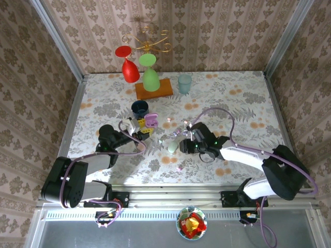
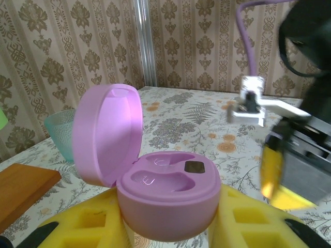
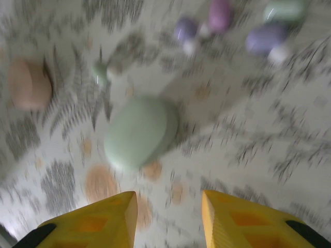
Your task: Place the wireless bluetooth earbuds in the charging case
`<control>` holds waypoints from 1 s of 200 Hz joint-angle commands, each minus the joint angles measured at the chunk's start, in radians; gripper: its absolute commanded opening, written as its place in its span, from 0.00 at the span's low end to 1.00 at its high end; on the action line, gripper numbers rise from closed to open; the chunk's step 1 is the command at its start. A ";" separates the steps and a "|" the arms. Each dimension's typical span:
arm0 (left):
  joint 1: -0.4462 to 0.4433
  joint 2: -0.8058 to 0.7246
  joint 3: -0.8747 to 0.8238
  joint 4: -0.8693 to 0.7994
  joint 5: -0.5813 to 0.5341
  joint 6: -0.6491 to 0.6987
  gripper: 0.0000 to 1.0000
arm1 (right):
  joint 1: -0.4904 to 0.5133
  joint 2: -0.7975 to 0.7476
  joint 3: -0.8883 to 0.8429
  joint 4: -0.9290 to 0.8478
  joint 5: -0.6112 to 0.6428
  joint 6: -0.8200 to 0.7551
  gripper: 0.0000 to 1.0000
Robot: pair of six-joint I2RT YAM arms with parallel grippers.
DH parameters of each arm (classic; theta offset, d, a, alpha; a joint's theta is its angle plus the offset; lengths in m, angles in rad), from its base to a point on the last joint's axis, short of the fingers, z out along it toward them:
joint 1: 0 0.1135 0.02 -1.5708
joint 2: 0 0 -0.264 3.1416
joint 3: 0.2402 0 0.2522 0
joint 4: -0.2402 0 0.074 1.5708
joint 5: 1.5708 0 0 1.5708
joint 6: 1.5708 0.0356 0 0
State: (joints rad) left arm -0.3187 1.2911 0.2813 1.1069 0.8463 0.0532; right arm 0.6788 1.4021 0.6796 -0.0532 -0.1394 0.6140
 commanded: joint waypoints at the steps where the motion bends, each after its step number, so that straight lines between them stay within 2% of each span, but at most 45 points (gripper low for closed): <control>1: 0.009 -0.033 -0.013 0.009 0.002 0.030 0.25 | -0.076 0.075 0.093 0.010 -0.086 0.048 0.38; 42: 0.008 -0.049 -0.019 -0.014 -0.015 0.040 0.25 | -0.186 0.231 0.239 -0.029 -0.201 0.055 0.38; 112: 0.007 -0.038 -0.013 -0.020 -0.005 0.044 0.26 | -0.240 0.453 0.453 -0.168 -0.314 -0.042 0.38; 157: 0.006 -0.027 -0.006 -0.022 -0.004 0.039 0.26 | -0.248 0.536 0.518 -0.231 -0.331 -0.061 0.38; 200: 0.007 -0.032 -0.011 -0.025 -0.006 0.046 0.26 | -0.257 0.537 0.516 -0.275 -0.282 -0.066 0.40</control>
State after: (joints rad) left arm -0.3183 1.2629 0.2722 1.0824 0.8330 0.0761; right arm 0.4309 1.9274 1.1835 -0.2489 -0.4419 0.5709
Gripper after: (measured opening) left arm 0.342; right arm 0.396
